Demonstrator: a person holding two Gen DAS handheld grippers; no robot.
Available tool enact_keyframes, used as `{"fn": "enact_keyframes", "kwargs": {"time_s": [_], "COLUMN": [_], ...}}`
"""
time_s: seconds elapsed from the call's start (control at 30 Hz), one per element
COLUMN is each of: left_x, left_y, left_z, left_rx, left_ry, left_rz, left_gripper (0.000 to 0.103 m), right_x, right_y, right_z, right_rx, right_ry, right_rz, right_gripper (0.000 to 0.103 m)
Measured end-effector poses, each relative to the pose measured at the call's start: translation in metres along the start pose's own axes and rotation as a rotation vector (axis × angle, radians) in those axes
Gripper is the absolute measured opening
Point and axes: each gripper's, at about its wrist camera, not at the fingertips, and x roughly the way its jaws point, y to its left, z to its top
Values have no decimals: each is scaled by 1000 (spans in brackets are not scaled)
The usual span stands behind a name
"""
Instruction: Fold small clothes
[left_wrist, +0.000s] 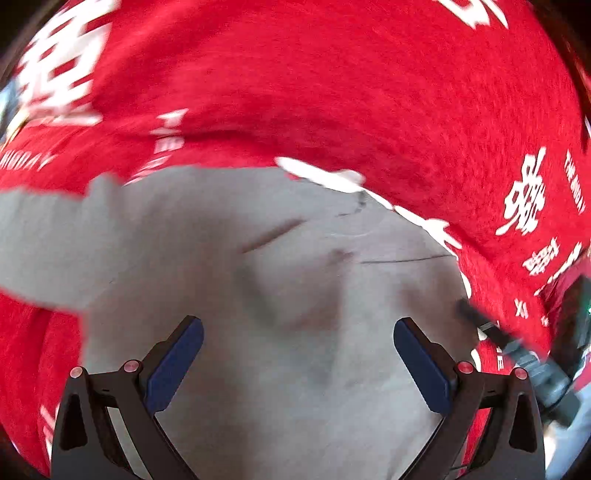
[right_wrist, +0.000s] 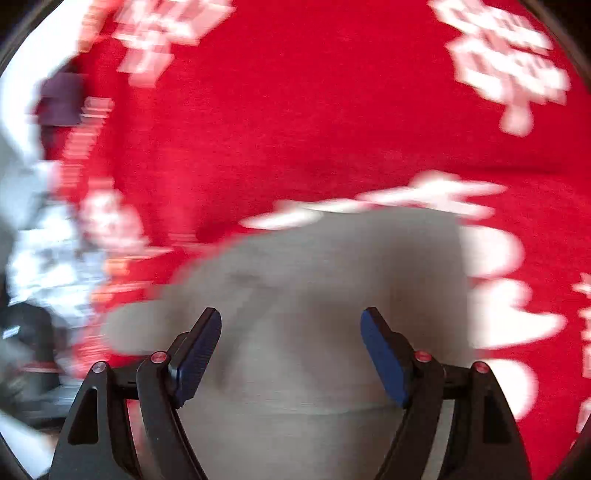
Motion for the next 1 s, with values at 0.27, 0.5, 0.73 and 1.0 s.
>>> {"fn": "enact_keyframes", "kwargs": {"time_s": [0.27, 0.5, 0.73, 1.0], "left_x": [60, 9, -33, 12], "left_y": [-19, 75, 145, 46], "left_z": [0, 1, -10, -25], "left_rx": [158, -13, -296, -5], "left_ry": [81, -7, -31, 57], "left_rz": [246, 394, 432, 330], "left_gripper": [103, 103, 103, 103], "right_x": [40, 45, 49, 46], "right_y": [1, 14, 20, 16], "right_z": [-14, -20, -24, -27], "right_rx": [-194, -266, -281, -273], "right_ry": [74, 12, -28, -46], "right_rz": [-218, -253, -269, -255], "right_gripper": [81, 84, 86, 86]}}
